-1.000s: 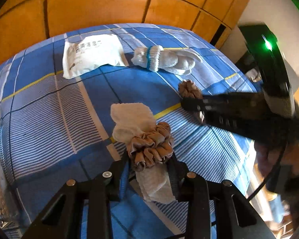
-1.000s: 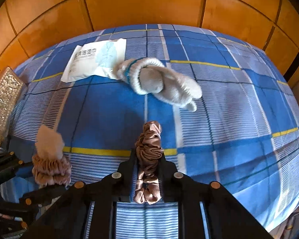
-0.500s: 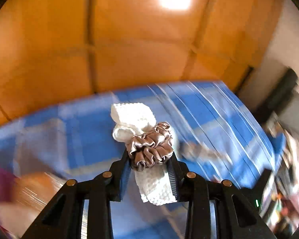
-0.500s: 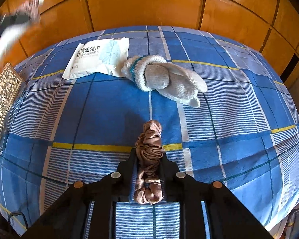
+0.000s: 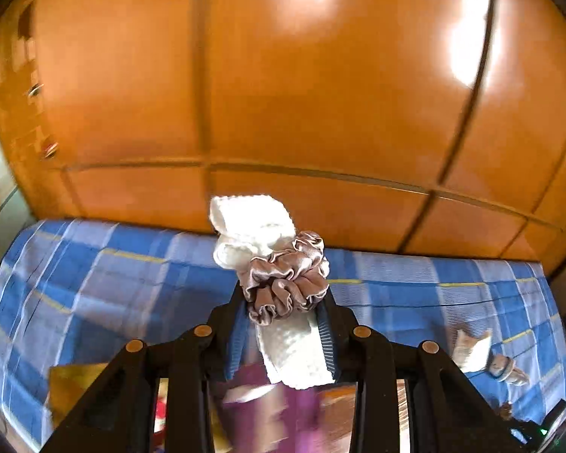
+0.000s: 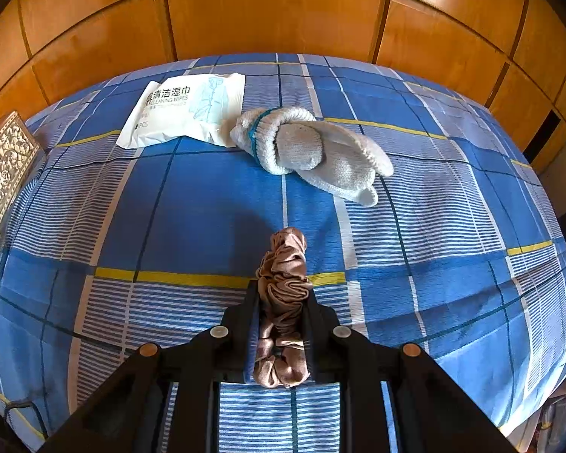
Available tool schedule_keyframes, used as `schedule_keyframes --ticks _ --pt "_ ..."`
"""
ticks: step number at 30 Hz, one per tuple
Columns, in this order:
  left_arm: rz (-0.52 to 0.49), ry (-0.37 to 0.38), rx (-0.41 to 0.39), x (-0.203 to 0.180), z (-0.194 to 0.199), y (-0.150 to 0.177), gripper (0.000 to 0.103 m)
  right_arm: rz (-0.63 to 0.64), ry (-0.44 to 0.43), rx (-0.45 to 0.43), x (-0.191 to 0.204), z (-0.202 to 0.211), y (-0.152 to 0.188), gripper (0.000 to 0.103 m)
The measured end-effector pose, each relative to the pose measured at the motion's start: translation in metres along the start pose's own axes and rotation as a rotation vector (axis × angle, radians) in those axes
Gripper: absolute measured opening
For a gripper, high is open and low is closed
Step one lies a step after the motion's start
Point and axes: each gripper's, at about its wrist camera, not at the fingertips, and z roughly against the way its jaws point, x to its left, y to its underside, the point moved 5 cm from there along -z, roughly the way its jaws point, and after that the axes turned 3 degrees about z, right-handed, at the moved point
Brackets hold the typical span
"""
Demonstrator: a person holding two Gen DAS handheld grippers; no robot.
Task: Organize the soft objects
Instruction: 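Carry the brown scrunchie with white cloth into the gold tray and open the left tool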
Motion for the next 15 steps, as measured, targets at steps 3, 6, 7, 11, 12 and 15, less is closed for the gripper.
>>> schedule_keyframes --ticks 3,6,7,11,12,15 --pt "0.045 -0.026 -0.017 0.043 0.015 0.017 0.034 -0.007 0.012 -0.007 0.001 0.000 0.001 0.020" --pt "0.122 -0.032 -0.013 0.090 0.029 0.044 0.035 -0.007 0.030 -0.011 0.003 0.001 0.002 0.020" --pt "0.143 -0.033 -0.012 0.102 0.032 0.052 0.035 -0.008 0.036 -0.012 0.004 0.001 0.002 0.020" --pt "0.256 -0.049 -0.002 0.156 0.050 0.096 0.035 -0.010 0.061 -0.018 0.006 0.001 0.003 0.020" --pt "0.283 -0.055 0.004 0.168 0.053 0.109 0.035 -0.011 0.066 -0.019 0.008 0.002 0.004 0.020" --pt "0.347 -0.091 0.031 0.203 0.060 0.147 0.035 -0.018 0.085 -0.020 0.011 0.003 0.004 0.019"
